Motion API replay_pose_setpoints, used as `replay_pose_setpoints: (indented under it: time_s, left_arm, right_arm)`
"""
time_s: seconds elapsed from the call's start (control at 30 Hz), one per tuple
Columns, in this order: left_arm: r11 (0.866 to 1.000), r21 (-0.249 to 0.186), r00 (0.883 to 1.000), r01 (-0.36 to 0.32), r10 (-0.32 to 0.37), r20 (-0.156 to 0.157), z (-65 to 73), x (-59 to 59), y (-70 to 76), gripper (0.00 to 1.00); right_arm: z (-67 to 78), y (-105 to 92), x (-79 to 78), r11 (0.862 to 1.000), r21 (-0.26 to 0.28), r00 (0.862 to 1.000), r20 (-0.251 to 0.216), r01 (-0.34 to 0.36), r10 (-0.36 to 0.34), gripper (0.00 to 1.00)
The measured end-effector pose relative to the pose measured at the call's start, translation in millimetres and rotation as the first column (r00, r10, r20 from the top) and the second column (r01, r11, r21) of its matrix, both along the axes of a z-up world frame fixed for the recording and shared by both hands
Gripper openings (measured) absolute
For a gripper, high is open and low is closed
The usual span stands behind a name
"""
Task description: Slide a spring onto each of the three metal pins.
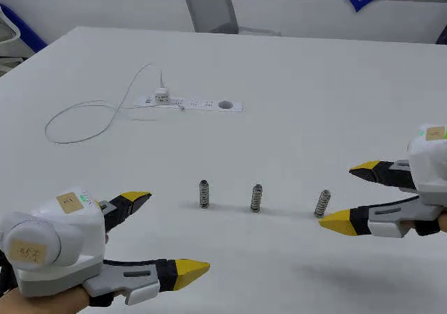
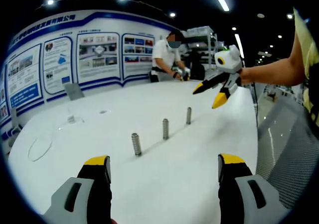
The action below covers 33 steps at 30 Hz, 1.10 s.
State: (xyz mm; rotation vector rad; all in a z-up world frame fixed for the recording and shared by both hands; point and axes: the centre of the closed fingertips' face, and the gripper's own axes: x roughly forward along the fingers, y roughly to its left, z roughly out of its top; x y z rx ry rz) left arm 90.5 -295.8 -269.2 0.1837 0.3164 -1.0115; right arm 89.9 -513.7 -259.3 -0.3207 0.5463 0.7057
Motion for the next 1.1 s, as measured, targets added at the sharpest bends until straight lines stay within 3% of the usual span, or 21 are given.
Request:
replay_pose_setpoints:
  time_s: [0.27, 0.6, 0.83, 1.1]
  left_arm:
    - [1.000, -0.002, 1.000, -0.001, 0.001, -0.001, -0.3, -0.7, -0.2, 0.91]
    - [1.000, -0.005, 1.000, -0.006, 0.006, -0.004, -1.6, -0.1, 0.8, 0.91]
    - [1.000, -0.004, 1.000, -0.006, 0.006, -0.007, -2.8, -0.7, 0.2, 0.91]
    - [1.000, -0.005, 1.000, -0.007, 0.007, -0.008, -3.3, -1.9, 0.7, 0.91]
  right_arm:
    - [-6.3, -10.1, -17.7, 0.999, 0.032, 1.000, 0.025, 0.016, -0.016, 0.72]
    - [-4.1, -10.4, -31.9, 0.994, 0.110, 0.994, 0.104, 0.022, -0.033, 0.74]
    - [-7.6, -11.7, -33.7, 0.988, 0.144, 0.991, 0.112, 0.056, -0.072, 0.76]
    - [-12.1, -11.9, -35.6, 0.989, 0.137, 0.991, 0.106, 0.061, -0.076, 0.77]
